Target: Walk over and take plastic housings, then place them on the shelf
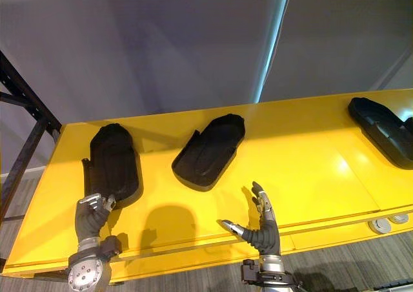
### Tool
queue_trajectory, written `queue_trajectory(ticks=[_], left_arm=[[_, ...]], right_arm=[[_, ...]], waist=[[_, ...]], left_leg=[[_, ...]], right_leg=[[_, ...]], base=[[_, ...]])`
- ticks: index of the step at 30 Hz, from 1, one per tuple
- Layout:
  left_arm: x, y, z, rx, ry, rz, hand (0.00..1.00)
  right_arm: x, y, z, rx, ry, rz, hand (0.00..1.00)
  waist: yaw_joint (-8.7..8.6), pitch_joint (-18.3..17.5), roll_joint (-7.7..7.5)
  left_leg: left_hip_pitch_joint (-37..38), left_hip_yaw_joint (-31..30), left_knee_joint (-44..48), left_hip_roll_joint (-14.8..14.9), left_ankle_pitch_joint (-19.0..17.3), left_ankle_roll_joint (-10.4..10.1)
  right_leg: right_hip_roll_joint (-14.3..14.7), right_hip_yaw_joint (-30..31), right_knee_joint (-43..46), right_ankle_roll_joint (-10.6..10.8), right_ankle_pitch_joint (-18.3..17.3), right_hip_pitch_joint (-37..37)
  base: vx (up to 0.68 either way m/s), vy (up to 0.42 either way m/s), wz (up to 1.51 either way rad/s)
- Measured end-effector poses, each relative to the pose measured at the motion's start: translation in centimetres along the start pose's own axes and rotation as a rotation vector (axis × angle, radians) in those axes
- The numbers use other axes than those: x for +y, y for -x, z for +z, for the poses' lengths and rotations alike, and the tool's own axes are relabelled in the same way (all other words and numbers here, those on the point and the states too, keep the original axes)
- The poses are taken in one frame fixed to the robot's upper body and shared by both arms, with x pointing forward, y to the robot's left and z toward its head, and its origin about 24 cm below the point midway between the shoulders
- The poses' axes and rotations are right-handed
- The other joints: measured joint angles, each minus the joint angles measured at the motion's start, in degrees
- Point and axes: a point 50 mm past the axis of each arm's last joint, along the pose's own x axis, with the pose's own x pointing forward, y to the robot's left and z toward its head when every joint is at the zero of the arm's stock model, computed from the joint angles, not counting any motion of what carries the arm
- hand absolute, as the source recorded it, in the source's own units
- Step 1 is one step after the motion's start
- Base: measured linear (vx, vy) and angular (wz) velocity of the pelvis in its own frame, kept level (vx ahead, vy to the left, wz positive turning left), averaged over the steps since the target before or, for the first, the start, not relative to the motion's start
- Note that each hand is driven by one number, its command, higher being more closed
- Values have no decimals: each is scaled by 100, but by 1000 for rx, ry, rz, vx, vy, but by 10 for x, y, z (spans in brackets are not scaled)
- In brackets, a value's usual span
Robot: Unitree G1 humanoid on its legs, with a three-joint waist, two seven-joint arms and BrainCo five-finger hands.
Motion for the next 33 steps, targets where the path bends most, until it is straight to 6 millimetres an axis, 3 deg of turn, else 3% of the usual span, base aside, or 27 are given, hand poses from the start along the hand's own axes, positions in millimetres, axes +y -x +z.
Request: queue_trajectory(ticks=[2, 3, 7, 10, 12, 15, 21, 23, 29, 33], left_arm=[[1, -2, 1, -5, 1, 23, 100], [1, -3, 1, -8, 3, 27, 0], [1, -2, 7, -27, 16, 42, 0], [1, 6, 33, -127, 69, 39, 0], [1, 13, 55, -230, 108, 19, 0], [-4, 19, 74, -315, 196, -34, 0], [-23, 35, 83, -322, 347, -243, 0], [-27, 38, 81, -303, 364, -274, 0], [-34, 51, 71, -216, 412, -367, 0], [-29, 61, 59, -135, 415, -386, 0]], right_arm=[[0, 0, 0, -1, 0, 0, 0], [0, 0, 0, -1, 0, 0, 0], [1, -3, 2, -13, -1, 2, 0], [2, -11, 14, -82, -8, 6, 0], [4, -21, 34, -185, -16, 9, 0], [7, -31, 53, -291, -32, 22, 0], [41, -51, 77, -424, -149, 232, 0], [49, -57, 76, -419, -194, 278, 0], [70, -79, 44, -253, -351, 334, 0], [84, -86, 25, -139, -435, 349, 0]], waist=[[1, 3, -4], [1, 5, -8], [2, 18, -28], [2, 59, -93], [13, 61, -97], [55, 60, -97], [101, -3, -94], [128, -63, -85], [350, -190, -86], [430, -254, -84]], left_leg=[[-6, 29, -5, 0, -1, -1], [-8, 32, -7, 0, -1, -1], [-3, 34, -23, 0, -1, -1], [28, 33, -31, -1, -1, -1], [120, 31, -49, -3, -5, -5], [168, -9, -48, -6, -5, -5], [313, -143, -37, -20, 13, 13], [316, -220, -39, -33, 34, 21], [310, -542, -53, -62, 145, 15], [269, -741, -62, -94, 221, 26]], right_leg=[[0, 16, 0, 3, 2, -20], [1, 18, 0, 3, 2, -25], [3, 19, -7, 3, 3, -26], [1, 16, -16, 3, 3, 9], [-5, 15, -18, 4, 2, 95], [-9, -14, -19, 5, 2, 164], [-28, -165, -21, 12, -4, 396], [-40, -210, -21, 12, -5, 430], [-69, -520, -23, 12, -12, 597], [-97, -706, -22, 3, -27, 662]], base=[[13, -3, -5], [0, 0, 0], [27, -7, -1], [24, -4, 1], [38, -2, 1], [12, 0, 7], [-11, 1, 11], [-12, 4, 18], [-21, 11, 27], [-38, 18, 24]])
